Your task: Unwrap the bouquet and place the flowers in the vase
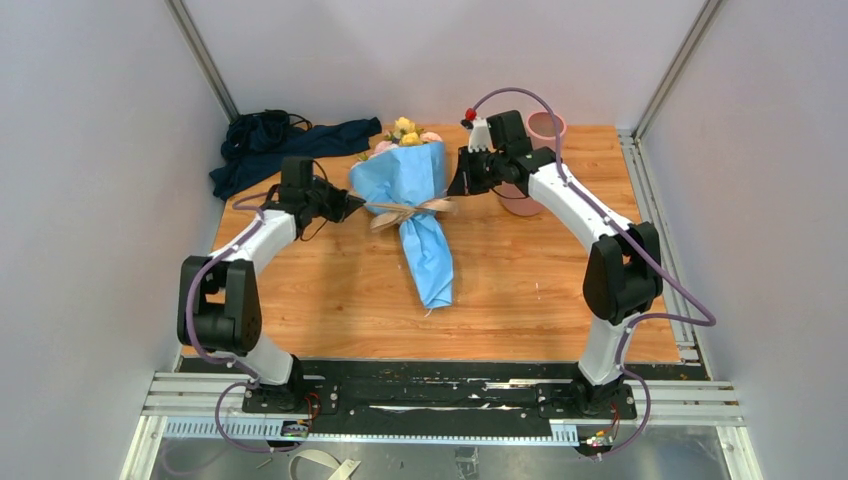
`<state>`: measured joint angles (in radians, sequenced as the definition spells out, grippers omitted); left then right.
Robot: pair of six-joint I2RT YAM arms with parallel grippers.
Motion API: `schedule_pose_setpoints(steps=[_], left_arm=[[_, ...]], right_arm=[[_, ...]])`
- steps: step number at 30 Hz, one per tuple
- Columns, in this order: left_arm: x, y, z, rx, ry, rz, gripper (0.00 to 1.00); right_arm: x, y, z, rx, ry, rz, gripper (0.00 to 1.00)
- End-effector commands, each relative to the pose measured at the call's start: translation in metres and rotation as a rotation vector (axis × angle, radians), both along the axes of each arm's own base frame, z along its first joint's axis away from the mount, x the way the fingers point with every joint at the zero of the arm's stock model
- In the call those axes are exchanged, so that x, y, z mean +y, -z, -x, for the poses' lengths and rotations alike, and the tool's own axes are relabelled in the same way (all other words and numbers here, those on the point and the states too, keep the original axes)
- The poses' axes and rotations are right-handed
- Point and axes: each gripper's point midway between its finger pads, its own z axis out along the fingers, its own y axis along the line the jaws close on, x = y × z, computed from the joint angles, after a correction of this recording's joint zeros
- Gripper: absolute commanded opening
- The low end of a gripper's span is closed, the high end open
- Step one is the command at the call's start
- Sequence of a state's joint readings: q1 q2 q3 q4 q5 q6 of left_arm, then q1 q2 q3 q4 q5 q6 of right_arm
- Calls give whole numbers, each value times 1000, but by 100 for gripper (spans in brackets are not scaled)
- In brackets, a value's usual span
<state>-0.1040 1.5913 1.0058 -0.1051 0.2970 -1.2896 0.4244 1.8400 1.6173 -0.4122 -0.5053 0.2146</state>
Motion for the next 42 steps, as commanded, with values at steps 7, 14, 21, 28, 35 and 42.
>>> schedule_pose_setpoints(steps=[7, 14, 21, 28, 35, 42], left_arm=[[81, 12, 32, 126, -78, -107, 0], [101, 27, 46, 166, -111, -105, 0], [98, 24, 39, 153, -76, -93, 0], [95, 31, 40, 171, -57, -81, 0], [94, 36, 41, 188, -56, -76, 0], [93, 41, 43, 202, -59, -68, 0]], right_arm=[[-7, -25, 5, -19, 8, -21, 0], [-16, -24, 7, -16, 24, -13, 0], [2, -2, 10, 62, -39, -38, 1], [31, 48, 13, 140, -110, 20, 61], [51, 72, 22, 167, -171, 52, 57], [65, 88, 24, 198, -209, 60, 57]])
